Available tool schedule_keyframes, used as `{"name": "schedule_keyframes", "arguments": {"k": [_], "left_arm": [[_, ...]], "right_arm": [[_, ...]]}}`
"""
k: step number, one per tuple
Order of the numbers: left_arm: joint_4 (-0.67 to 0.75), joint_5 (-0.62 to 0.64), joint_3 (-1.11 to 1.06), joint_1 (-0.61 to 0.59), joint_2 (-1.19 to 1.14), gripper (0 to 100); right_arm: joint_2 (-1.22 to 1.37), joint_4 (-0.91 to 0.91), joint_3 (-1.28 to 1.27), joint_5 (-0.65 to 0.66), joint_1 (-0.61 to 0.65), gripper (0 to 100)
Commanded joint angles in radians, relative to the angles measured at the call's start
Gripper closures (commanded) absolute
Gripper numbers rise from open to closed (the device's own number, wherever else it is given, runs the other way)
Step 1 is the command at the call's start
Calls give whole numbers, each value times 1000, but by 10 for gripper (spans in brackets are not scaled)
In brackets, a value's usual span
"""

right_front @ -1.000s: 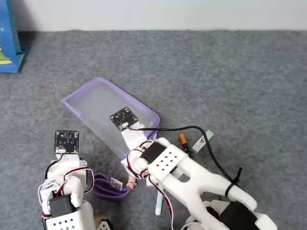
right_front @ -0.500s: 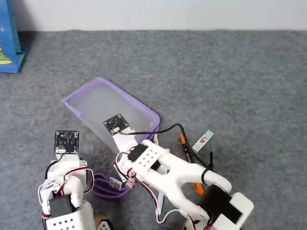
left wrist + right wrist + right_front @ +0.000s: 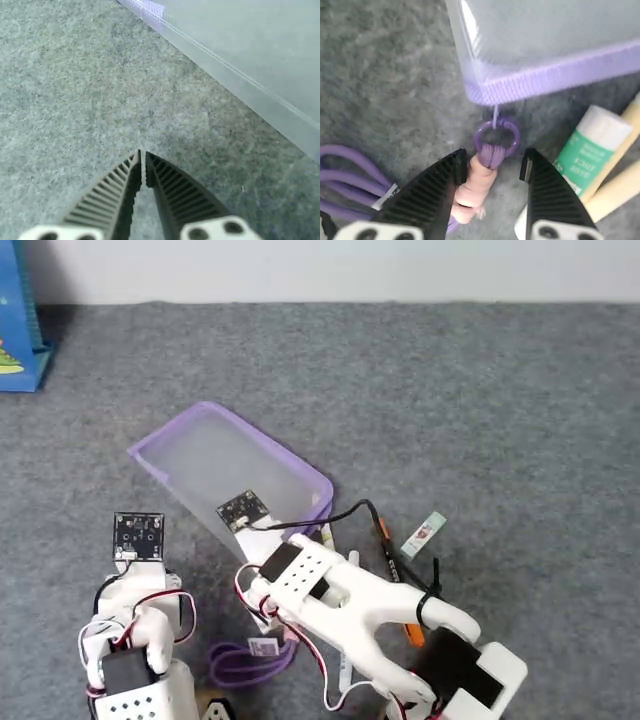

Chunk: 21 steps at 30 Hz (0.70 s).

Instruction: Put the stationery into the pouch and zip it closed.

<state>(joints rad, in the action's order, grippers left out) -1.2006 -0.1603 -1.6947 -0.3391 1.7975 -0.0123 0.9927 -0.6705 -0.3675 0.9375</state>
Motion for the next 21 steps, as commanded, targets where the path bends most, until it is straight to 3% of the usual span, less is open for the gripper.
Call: {"name": "schedule_keyframes", "arguments": {"k": [1, 13, 19, 21], "left_arm": [[21, -11, 53, -8, 8, 984], [18, -11, 51, -8, 8, 984], [23, -11, 35, -6, 8, 985], [23, -11, 35, -6, 8, 985]], "right_arm": [[-8, 39, 32, -31, 5, 805], [27, 102, 57, -31, 5, 809], [21, 94, 78, -28, 4, 986], [19, 104, 91, -28, 5, 980]]}}
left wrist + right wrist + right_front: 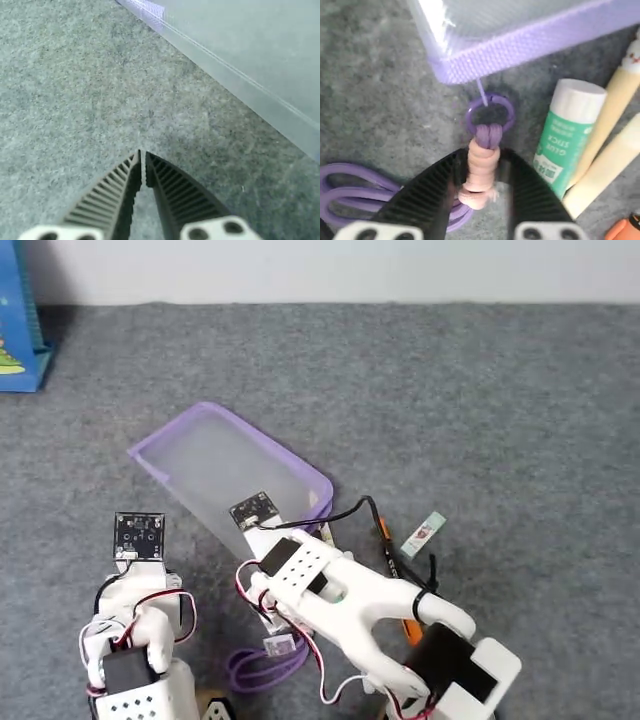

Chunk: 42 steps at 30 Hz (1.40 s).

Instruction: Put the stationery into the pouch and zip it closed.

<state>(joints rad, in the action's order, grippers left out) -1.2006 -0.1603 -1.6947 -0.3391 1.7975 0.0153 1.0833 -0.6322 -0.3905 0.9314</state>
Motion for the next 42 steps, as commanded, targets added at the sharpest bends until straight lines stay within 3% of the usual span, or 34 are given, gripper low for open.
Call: {"name": "schedule_keyframes", "arguments": {"k": [1, 7, 12, 15, 17, 22, 25, 34, 42], "left_arm": [[23, -11, 35, -6, 8, 985], [23, -12, 36, -6, 8, 985], [21, -75, 50, -5, 8, 985], [15, -18, 82, -5, 8, 979], [12, 40, 101, -3, 8, 932], [-54, 192, 176, 0, 8, 705], [-55, 236, 200, 6, 8, 631], [-110, 255, 294, 236, 8, 628], [-110, 290, 297, 376, 8, 628]], "right_arm": [[-8, 13, 54, -5, 10, 982], [-99, 35, 54, 6, 5, 991], [-361, 96, 43, 123, 4, 991], [-529, 91, 3, 176, 4, 991], [-631, 90, -20, 192, -10, 991], [-832, 90, -48, 196, -97, 991], [-918, 88, -71, 196, -114, 991], [-989, -101, -253, 198, -117, 991], [-992, -117, -270, 198, -119, 991]]}}
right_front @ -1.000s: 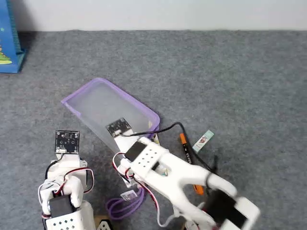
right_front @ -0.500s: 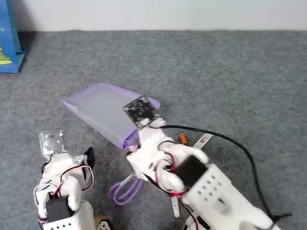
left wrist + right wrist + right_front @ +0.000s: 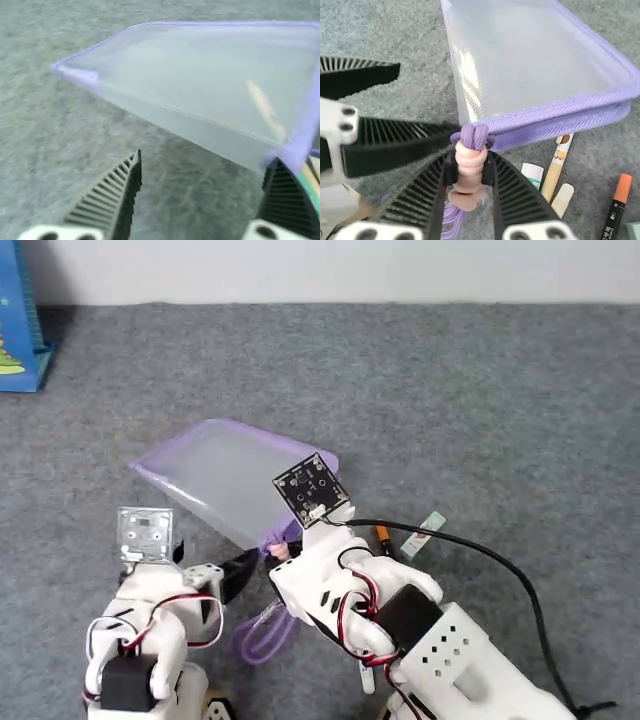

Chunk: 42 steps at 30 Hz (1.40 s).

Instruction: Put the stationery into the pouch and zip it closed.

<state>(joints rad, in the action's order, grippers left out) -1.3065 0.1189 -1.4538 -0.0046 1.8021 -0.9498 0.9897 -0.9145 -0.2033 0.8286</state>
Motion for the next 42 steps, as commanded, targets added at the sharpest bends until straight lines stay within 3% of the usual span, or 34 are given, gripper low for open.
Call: {"name": "schedule_keyframes", "arguments": {"k": [1, 13, 18, 26, 33, 42], "left_arm": [[-5, 11, 56, 52, 3, 628], [2, 12, 51, 121, 3, 628], [6, 11, 33, 104, 3, 628], [164, 6, -110, -9, 3, 629], [172, 6, -122, -14, 3, 635], [178, -21, -117, -14, 3, 858]], "right_arm": [[-27, -24, 12, 11, -16, 991], [-27, -25, 12, 9, -13, 991], [-27, -21, 12, 9, -12, 991], [-28, -15, 12, 8, -10, 991], [-28, 5, 12, 8, -8, 991], [-27, 35, 11, 3, 77, 991]]}}
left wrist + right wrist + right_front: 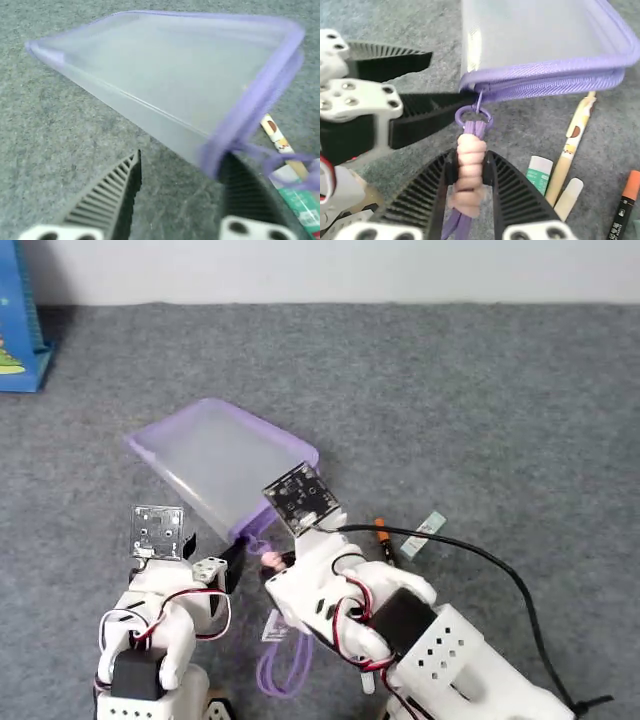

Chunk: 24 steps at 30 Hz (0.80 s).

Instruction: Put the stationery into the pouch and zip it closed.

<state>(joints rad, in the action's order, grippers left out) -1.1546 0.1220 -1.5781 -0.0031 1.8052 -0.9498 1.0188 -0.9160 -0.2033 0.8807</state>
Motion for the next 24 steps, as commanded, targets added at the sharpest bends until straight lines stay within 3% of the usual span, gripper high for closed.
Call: {"name": "schedule_keyframes", "arguments": {"k": [1, 9, 12, 16, 24], "left_arm": [[26, -49, 7, -15, 0, 873], [48, -104, 8, -17, 0, 989], [54, -104, 15, -68, 0, 988], [52, -101, 35, -152, 0, 988], [54, -100, 35, -160, 0, 988]], "right_arm": [[-27, 5, 12, 3, 25, 991], [-27, 1, -26, 3, 24, 991], [-27, 7, -26, 6, 7, 991], [-27, 7, -26, 12, -119, 991], [-27, 5, -26, 106, -346, 991]]}}
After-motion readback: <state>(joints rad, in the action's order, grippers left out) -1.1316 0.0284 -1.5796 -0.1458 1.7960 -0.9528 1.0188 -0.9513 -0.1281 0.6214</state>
